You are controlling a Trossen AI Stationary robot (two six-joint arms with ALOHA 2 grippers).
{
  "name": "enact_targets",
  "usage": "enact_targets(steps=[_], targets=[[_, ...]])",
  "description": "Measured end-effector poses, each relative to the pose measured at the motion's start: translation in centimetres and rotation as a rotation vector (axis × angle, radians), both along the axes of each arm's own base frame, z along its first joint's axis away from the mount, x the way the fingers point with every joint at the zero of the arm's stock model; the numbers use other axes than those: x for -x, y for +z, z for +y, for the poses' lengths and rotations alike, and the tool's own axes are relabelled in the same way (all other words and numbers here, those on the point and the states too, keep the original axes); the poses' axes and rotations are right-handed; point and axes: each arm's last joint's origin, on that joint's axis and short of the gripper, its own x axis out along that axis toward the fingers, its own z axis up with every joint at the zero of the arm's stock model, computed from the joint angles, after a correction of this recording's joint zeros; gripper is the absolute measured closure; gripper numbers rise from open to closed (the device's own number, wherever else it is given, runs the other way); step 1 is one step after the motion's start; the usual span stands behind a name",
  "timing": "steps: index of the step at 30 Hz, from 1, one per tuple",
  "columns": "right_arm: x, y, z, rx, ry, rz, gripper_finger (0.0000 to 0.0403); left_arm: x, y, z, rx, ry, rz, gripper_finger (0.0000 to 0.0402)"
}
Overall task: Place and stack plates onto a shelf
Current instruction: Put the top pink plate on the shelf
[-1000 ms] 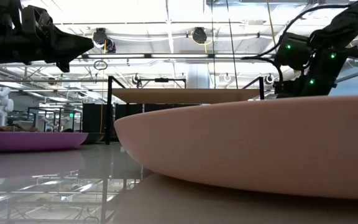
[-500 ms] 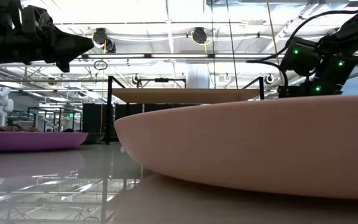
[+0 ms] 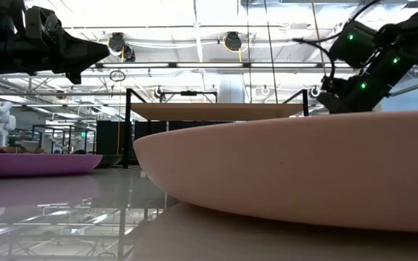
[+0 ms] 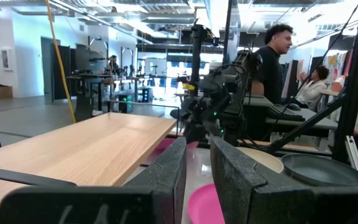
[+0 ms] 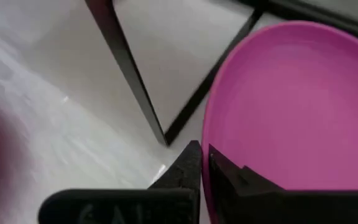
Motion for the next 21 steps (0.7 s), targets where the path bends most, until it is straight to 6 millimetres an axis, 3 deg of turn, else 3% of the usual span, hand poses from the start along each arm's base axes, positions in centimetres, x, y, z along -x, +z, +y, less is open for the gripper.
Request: enact_targets(steps=[5, 16, 21], targets=[[0.3, 1.6, 0.1, 0.05, -0.016, -0.086, 0.0402, 0.0, 0.0, 0.0, 0.0, 0.0, 0.0, 0.0325], [1.5, 5.3, -0.2, 0.329, -0.164, -0.205, 0.0402, 0.0, 0.0, 0.0, 0.0, 0.0, 0.0, 0.0325], [0.7, 8.2, -0.3, 0.528, -0.084, -0.366, 0.0403, 0.0, 0.0, 0.0, 0.0, 0.0, 0.0, 0.0325]])
